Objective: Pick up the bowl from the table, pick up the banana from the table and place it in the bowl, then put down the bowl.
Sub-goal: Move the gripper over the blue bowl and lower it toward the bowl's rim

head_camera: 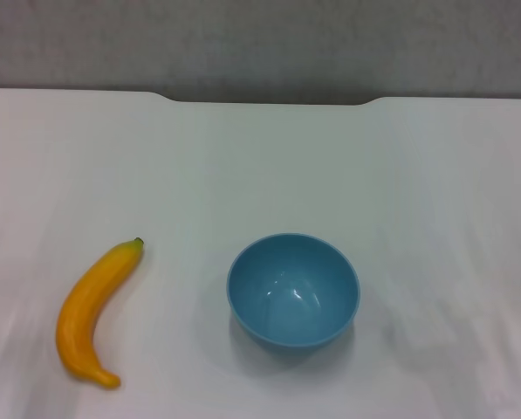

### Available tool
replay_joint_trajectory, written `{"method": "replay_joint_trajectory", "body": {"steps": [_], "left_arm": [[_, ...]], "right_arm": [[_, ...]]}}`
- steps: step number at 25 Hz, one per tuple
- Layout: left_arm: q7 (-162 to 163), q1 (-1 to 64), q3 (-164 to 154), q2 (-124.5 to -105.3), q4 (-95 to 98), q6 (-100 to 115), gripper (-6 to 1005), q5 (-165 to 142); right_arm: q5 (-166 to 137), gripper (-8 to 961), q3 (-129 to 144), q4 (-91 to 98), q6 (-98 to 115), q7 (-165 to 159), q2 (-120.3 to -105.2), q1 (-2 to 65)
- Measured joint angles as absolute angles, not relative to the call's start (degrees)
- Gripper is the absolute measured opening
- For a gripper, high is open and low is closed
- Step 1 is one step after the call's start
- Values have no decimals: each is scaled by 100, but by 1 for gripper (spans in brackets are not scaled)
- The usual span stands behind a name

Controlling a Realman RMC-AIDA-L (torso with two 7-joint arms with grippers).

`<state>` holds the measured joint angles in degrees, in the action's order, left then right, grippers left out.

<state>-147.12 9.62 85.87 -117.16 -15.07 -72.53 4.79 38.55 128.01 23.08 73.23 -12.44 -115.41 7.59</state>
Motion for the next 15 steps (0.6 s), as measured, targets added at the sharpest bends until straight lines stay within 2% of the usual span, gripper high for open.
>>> {"method": "replay_joint_trajectory", "body": {"steps": [15], "left_arm": [[-14812,1359,8313,-11686,-1530,-6313,892,825]], "right_arm": [[3858,714,12771,2164,7067,-1343,-11547,988]]}}
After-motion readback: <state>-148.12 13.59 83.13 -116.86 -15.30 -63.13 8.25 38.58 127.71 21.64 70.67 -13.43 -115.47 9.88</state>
